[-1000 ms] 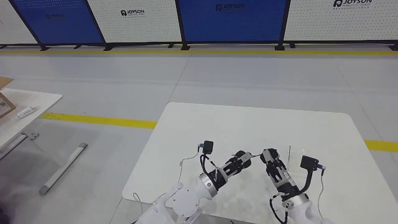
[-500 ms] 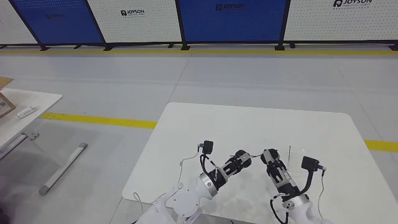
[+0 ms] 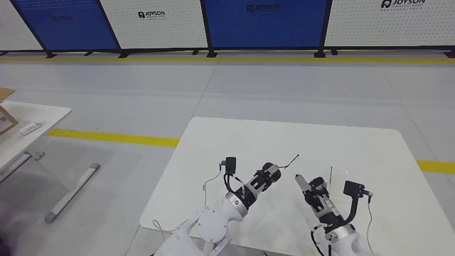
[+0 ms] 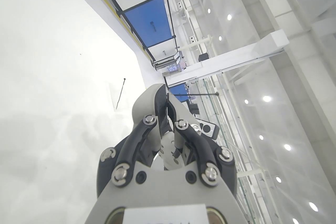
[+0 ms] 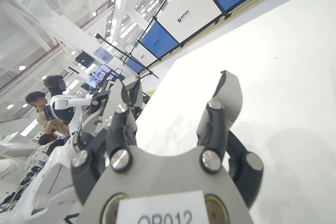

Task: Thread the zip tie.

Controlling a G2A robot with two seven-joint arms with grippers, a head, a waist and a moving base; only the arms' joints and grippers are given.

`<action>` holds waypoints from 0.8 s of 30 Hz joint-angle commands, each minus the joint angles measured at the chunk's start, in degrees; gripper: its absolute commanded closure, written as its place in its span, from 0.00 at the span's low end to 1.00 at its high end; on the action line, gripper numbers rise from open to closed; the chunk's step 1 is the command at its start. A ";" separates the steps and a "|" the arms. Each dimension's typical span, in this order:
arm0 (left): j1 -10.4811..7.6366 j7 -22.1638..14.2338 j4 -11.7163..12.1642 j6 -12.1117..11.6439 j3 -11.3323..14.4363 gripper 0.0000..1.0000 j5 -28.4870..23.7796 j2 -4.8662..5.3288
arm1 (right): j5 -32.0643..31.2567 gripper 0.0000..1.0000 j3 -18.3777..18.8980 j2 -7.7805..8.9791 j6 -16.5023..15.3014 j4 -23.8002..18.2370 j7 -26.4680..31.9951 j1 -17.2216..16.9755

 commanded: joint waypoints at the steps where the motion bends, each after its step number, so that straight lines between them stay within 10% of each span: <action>1: 0.27 -1.06 -0.56 0.58 -0.36 1.00 -2.30 -0.01 | 0.46 0.00 0.31 -0.04 1.24 -0.05 -0.26 -0.16; 9: 0.29 -1.26 -0.68 0.68 -0.44 1.00 -2.56 0.00 | 0.21 0.00 0.35 -0.03 2.24 0.19 0.41 -0.17; 16: 0.93 1.91 -2.48 4.37 -1.29 1.00 -1.01 -0.01 | -20.05 0.00 1.67 1.15 -0.74 2.00 2.34 2.72; 24: 1.44 0.32 -4.20 6.35 -1.37 1.00 0.94 0.20 | -21.07 0.00 2.00 1.34 -1.92 2.71 4.42 3.52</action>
